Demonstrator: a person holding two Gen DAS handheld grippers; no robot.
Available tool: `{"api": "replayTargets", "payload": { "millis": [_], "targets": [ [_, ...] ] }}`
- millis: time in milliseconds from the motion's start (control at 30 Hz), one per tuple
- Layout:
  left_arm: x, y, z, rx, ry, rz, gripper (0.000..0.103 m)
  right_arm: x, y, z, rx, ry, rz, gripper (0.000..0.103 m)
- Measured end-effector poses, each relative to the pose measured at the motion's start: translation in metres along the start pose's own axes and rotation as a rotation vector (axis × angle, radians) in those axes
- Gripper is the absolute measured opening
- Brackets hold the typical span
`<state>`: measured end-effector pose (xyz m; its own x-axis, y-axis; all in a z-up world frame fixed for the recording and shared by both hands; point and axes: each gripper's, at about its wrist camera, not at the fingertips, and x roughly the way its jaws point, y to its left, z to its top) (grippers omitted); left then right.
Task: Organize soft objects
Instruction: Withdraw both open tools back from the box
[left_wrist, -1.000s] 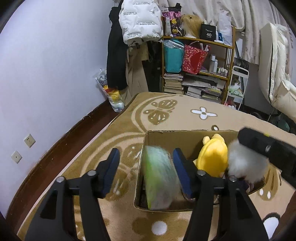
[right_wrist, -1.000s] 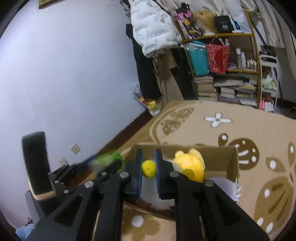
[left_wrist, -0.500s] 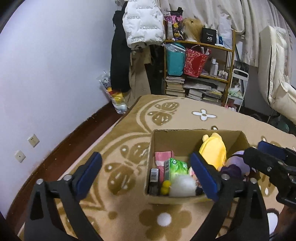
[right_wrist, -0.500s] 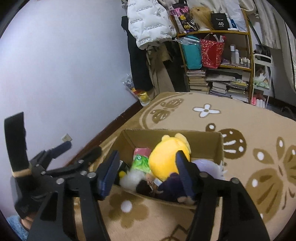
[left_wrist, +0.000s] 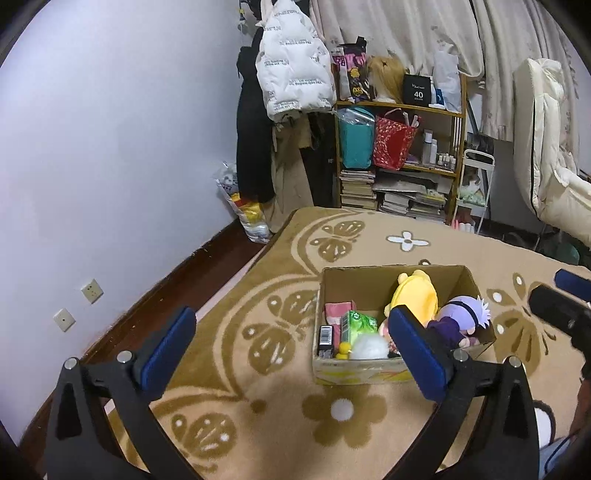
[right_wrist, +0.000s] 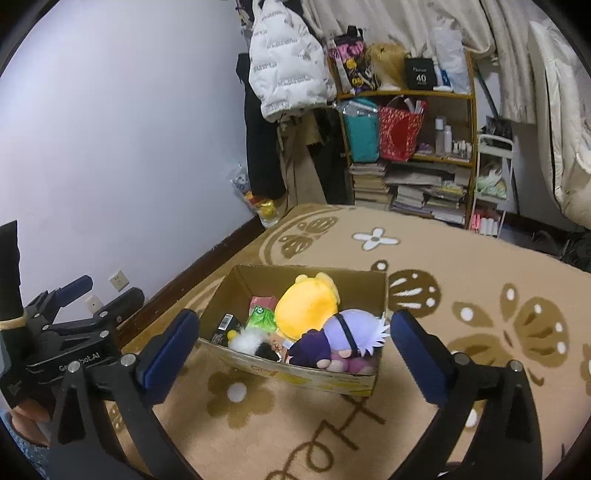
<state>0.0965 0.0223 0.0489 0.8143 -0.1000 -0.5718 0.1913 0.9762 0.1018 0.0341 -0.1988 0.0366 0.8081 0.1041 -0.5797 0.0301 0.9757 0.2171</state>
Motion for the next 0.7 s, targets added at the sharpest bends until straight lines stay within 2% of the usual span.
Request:
{"api": "replayTargets", "payload": {
  "millis": [233,433,533,700],
  "targets": [
    [-0.027,0.001,-0.011,0.032,-0.046,0.04,0.103,-0.022,-0.007,-0.014,0.018,-0.046,-0.027,0.103],
    [-0.033,-0.002,-0.027,0.039,-0.06,0.05,0.103,-0.021,-0.006,-0.037,0.001,-0.072,-0.023,0.103],
    [-0.027,0.003,-0.04,0.016,-0.038,0.038,0.103,-0.016,-0.006,-0.056,-0.018,-0.081,-0.033,0.103],
    [-0.014,0.012,-0.055,-0.017,0.018,0.033,0.103,-0.006,-0.013,-0.075,0.001,-0.039,-0.042,0.103]
  ]
}}
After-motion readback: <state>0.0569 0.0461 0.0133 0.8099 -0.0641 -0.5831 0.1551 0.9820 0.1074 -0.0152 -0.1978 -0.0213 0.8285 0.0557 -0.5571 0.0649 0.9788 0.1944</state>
